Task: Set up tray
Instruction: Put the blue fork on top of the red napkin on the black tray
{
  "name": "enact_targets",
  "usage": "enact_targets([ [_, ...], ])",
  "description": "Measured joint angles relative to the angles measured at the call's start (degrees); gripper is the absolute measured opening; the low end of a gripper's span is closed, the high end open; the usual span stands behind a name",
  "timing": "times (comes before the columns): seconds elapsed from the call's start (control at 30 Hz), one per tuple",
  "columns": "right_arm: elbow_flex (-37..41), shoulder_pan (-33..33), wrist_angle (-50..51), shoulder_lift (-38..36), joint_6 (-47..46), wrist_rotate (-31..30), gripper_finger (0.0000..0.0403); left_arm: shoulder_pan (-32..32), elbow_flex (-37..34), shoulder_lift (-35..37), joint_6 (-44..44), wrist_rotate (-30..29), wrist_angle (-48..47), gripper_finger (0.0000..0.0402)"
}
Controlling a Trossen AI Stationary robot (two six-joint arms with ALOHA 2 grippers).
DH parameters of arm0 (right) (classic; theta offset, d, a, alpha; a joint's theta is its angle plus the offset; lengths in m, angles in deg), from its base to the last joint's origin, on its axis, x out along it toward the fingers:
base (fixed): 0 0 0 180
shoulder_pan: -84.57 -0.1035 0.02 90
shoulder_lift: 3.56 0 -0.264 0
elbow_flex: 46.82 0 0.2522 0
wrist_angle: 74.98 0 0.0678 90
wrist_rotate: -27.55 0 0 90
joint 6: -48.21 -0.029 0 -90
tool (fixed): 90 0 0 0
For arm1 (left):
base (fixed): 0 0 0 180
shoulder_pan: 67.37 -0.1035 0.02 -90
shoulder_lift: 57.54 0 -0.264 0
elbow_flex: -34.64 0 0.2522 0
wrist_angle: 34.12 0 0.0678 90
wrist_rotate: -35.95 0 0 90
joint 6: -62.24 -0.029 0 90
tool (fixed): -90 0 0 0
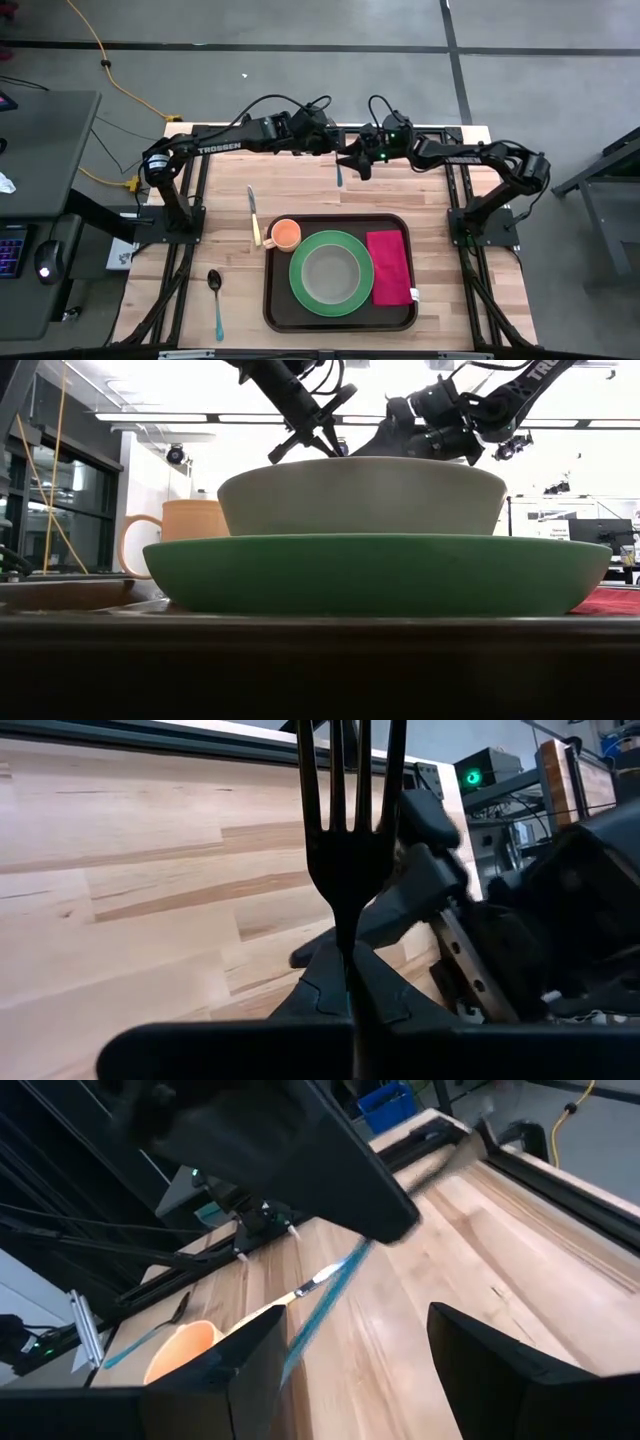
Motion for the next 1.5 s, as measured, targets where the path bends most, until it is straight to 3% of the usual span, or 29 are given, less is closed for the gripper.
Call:
enact_targets([
  [0.73, -1.78, 0.09, 1.56, 2.39, -0.84, -1.2, 0.0214, 0.6, -0.04, -0.04, -0.29, 0.18, 0.08, 0.0021],
  [1.0, -1.78, 0.22, 1.68, 2.39, -1.5, -0.09, 0.0144, 0.55, -0.04, -0.04, -0.29, 0.16, -0.06, 0.0021],
  [1.33, -1.76, 0.22, 0.57, 2.39, -1.5, 1.35, 0.0016, 0.55, -0.04, -0.04, -0.23, 0.14, 0.01, 0.0021],
  [1.5, -2.42, 0.26, 1.39, 2.39, -1.78, 1.28, 0.0008, 0.55, 0.02, -0.01, -0.22, 0.15, 0.09, 0.0021],
])
